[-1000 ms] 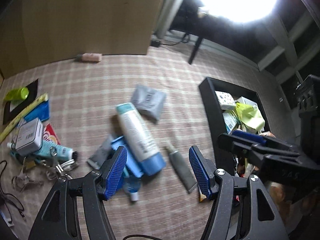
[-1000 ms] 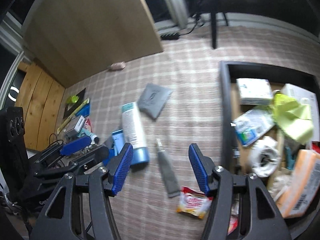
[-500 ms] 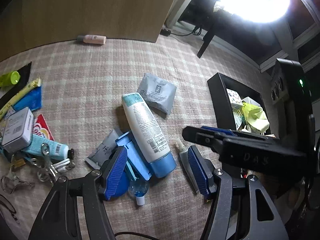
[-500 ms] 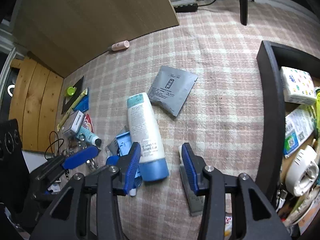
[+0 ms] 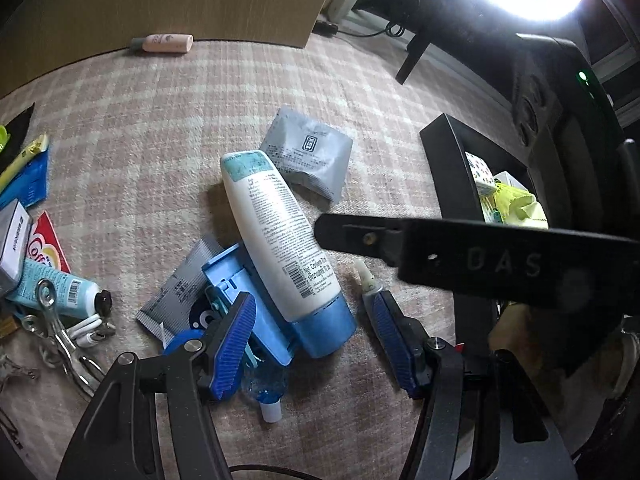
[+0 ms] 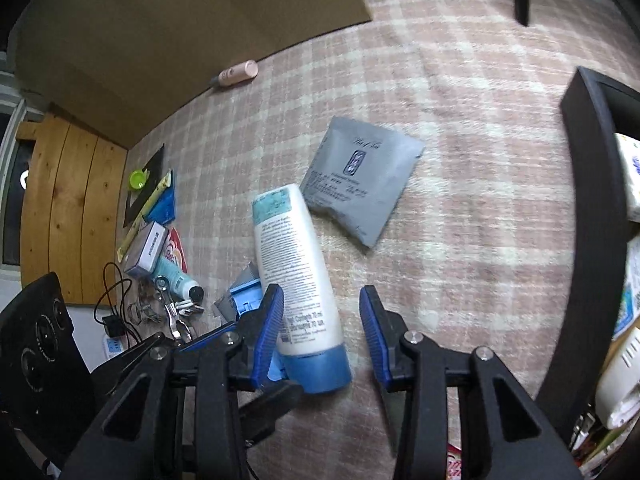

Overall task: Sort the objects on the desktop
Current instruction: 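Grasp the white lotion bottle with the right tool and lift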

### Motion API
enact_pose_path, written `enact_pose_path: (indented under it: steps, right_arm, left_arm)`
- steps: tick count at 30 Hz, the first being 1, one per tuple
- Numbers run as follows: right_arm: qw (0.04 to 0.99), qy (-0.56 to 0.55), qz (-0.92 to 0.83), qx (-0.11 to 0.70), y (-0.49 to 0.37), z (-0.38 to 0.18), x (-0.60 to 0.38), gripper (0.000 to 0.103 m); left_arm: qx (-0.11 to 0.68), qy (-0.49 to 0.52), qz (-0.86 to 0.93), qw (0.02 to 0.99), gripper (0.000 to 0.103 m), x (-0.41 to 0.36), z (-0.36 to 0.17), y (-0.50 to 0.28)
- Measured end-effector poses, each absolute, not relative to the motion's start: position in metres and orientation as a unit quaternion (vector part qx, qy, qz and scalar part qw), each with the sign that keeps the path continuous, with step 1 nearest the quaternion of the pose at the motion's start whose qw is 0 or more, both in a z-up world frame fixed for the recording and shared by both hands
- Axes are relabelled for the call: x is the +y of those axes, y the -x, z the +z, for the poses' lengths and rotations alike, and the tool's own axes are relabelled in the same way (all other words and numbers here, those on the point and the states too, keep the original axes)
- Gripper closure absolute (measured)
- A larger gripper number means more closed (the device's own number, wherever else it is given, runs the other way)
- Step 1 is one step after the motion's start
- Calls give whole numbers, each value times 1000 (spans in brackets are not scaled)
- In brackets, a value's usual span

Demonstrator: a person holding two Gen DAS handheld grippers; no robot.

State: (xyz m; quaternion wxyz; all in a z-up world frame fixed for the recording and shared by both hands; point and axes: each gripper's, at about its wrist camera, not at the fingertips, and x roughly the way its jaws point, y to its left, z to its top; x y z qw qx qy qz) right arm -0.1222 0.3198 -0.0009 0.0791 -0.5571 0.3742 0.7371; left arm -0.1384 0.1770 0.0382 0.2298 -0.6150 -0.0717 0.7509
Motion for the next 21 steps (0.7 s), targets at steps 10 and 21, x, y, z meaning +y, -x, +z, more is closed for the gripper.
enact_pose_path:
  steps: [10, 21]
  right_arm:
    - [68, 572, 729, 370, 136, -16, 314, 64]
    - [58, 566, 721, 394, 137, -26, 311, 63]
  left_arm:
    - [-77, 622, 742, 238, 44, 180, 26, 149]
    - [-82, 623, 739, 242, 47, 182, 19, 156]
